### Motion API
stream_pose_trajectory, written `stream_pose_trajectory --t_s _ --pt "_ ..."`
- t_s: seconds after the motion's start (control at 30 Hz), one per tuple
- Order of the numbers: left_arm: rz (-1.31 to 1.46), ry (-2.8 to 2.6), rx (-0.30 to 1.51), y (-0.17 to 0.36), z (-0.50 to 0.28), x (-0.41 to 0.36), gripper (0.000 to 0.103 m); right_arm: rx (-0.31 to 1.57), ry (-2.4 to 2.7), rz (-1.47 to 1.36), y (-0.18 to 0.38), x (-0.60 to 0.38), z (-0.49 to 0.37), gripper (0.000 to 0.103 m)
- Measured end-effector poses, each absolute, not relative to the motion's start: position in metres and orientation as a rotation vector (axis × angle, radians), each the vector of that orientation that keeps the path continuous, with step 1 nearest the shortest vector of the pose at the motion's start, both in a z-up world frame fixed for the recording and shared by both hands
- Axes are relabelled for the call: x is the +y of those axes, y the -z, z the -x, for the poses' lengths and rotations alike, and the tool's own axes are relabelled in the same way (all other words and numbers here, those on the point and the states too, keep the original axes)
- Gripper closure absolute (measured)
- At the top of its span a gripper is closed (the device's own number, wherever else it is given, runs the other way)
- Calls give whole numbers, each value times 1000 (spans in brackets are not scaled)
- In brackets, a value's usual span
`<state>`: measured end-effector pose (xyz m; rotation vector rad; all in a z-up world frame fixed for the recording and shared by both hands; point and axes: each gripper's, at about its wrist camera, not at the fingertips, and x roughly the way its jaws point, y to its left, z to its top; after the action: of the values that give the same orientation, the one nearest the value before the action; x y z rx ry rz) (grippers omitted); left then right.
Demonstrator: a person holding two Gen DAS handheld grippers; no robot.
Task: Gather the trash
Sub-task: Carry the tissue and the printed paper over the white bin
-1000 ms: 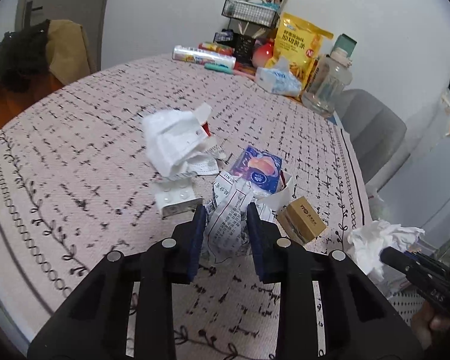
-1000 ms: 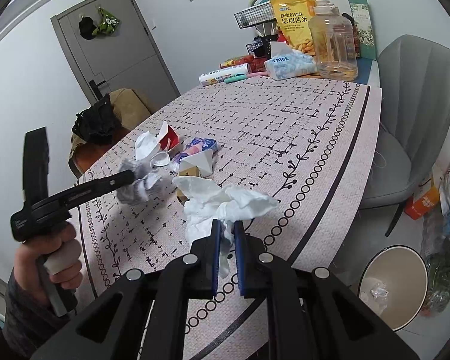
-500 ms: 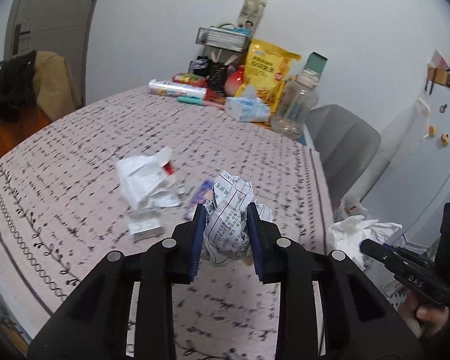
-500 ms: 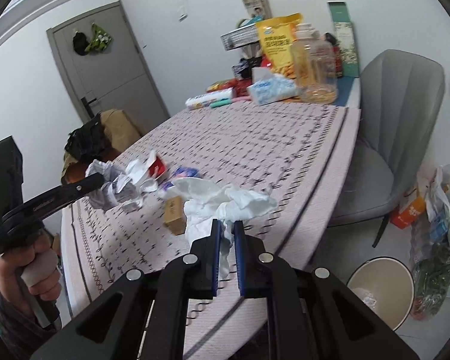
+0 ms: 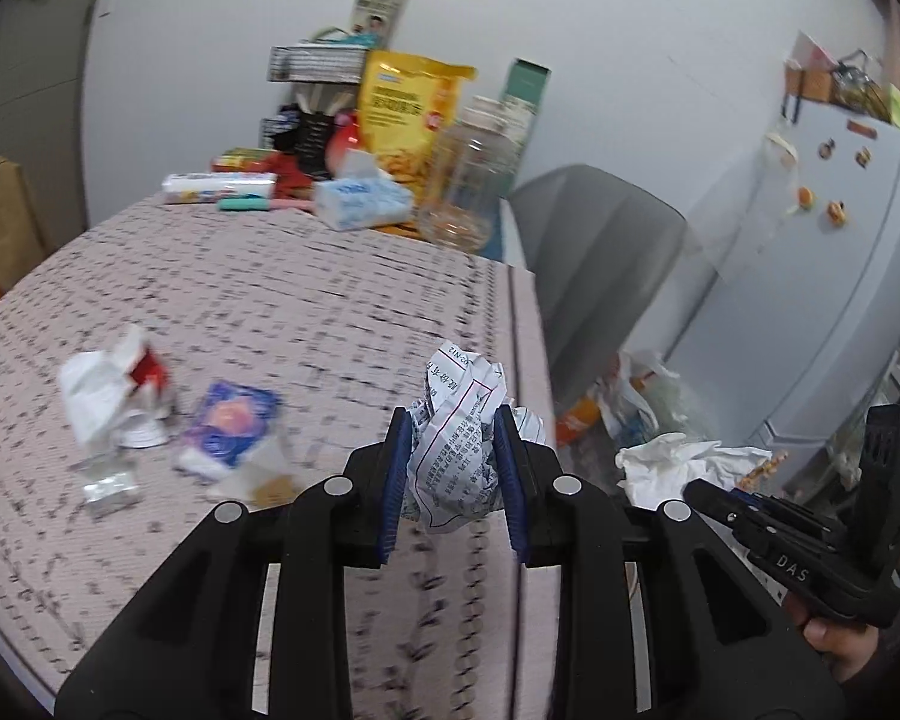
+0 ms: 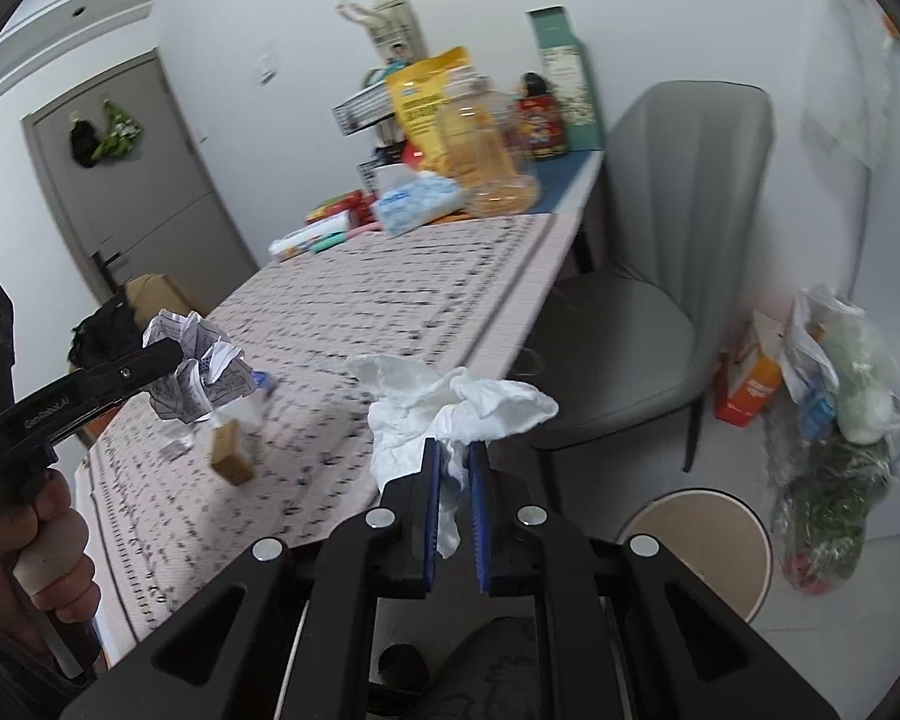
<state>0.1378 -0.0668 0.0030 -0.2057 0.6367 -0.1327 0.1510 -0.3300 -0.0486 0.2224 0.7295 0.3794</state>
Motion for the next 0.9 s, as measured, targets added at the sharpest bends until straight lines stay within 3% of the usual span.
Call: stream_pose_trajectory --t_s 0.4,0.9 --pt "114 238 734 29 -181 -157 75 764 -242 -304 91 -395 -158 93" --pt "33 297 894 79 -228 -225 75 866 -111 -420 182 -459 -196 90"
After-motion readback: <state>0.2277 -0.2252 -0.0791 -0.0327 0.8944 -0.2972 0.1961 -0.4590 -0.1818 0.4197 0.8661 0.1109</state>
